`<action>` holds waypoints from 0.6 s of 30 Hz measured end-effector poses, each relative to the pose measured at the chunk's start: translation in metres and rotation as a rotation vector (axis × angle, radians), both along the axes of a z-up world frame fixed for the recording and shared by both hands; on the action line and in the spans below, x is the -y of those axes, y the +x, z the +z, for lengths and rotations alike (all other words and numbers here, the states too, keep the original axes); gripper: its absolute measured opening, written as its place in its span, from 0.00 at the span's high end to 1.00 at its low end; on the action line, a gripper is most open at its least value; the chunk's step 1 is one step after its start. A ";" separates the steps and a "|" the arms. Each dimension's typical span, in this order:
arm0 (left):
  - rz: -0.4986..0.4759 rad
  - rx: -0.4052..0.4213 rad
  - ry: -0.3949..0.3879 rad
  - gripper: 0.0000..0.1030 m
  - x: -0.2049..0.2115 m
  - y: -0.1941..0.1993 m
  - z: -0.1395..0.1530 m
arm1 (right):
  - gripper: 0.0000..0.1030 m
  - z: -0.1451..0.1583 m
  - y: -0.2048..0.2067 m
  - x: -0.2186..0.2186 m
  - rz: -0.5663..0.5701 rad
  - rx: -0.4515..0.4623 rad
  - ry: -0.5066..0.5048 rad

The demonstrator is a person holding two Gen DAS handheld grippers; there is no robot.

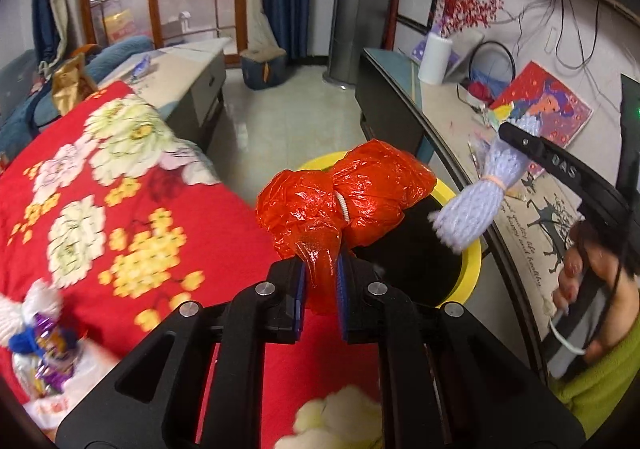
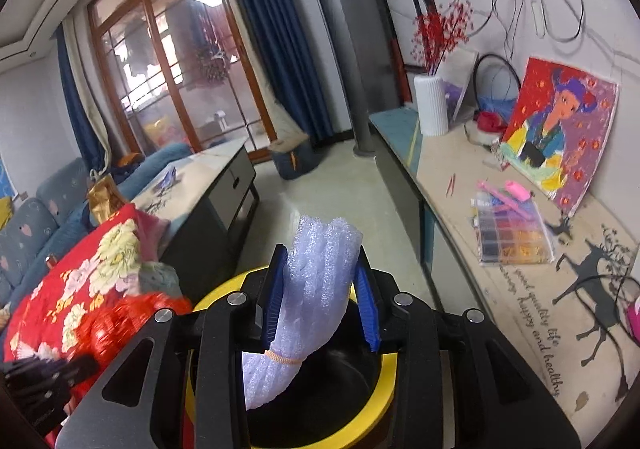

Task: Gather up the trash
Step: 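Open both tools to drop the red bag and foam sleeve into the bin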

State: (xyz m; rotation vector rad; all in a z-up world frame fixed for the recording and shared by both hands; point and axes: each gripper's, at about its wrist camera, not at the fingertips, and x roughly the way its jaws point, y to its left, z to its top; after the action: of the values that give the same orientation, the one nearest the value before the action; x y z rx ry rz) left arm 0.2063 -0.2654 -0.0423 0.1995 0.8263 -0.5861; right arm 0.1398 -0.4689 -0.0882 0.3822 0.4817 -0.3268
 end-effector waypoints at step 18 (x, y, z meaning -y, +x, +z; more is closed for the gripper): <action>0.075 0.015 -0.107 0.18 -0.020 -0.002 0.005 | 0.40 -0.013 -0.008 0.006 0.041 -0.021 0.059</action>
State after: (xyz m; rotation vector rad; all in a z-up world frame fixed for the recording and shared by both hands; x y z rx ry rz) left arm 0.2044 -0.2451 -0.0374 0.0747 0.7820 -0.5561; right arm 0.1315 -0.4749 -0.1015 0.4257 0.5205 -0.2772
